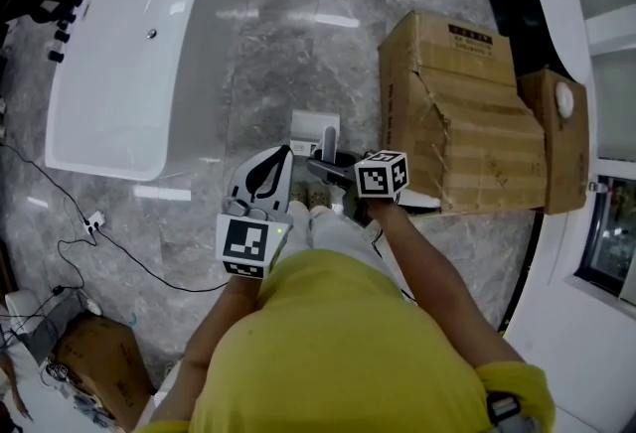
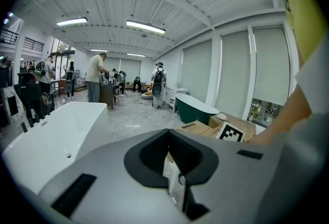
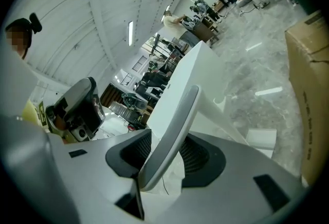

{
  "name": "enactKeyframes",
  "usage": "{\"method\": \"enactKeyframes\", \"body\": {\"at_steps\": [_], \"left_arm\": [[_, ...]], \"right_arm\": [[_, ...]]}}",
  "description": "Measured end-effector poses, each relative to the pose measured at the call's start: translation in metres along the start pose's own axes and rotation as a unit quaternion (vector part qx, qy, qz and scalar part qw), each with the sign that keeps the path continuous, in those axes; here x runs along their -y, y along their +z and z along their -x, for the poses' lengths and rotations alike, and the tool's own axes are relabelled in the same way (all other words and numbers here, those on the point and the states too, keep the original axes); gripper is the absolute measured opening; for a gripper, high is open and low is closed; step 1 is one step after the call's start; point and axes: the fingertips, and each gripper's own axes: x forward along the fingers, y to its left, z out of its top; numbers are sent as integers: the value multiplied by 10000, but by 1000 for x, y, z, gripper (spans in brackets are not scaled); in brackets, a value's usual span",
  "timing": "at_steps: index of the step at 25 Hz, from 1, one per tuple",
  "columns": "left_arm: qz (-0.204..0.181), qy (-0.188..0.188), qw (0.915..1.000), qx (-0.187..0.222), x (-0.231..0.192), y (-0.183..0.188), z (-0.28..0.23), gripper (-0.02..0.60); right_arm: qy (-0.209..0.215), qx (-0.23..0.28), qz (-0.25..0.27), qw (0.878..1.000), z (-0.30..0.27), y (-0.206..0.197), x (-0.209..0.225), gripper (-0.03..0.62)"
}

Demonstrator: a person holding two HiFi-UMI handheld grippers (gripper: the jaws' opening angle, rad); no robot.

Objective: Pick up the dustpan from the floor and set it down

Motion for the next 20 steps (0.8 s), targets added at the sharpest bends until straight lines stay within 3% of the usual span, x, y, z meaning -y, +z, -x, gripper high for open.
{"method": "enactKeyframes", "body": {"at_steps": [2, 5, 10, 13, 15, 18, 20], "left_arm": [[5, -16, 10000, 25, 1, 0, 1, 2], [-9, -84, 9999, 64, 6, 2, 1, 2], [-44, -191, 9997, 142, 14, 5, 3, 2], [-99, -239, 9994, 223, 19, 10, 3, 2], [-136, -257, 9992, 291, 22, 15, 3, 2], [-177, -222, 9987, 431, 22, 25, 4, 2], [-220, -187, 9981, 551, 22, 35, 5, 2]], "right_arm": [[-173, -71, -115, 9998, 2, -3, 1, 201], [-474, -231, -326, 9981, 10, -5, 0, 299], [-1140, 23, -275, 9931, 36, 1, -2, 333], [-1729, 549, 196, 9832, 64, 21, -4, 283], [-2092, 1005, 702, 9702, 85, 42, -13, 209], [-2512, 1709, 1617, 9389, 115, 79, -43, 17], [-2715, 2081, 2218, 9131, 132, 101, -68, 11]]}}
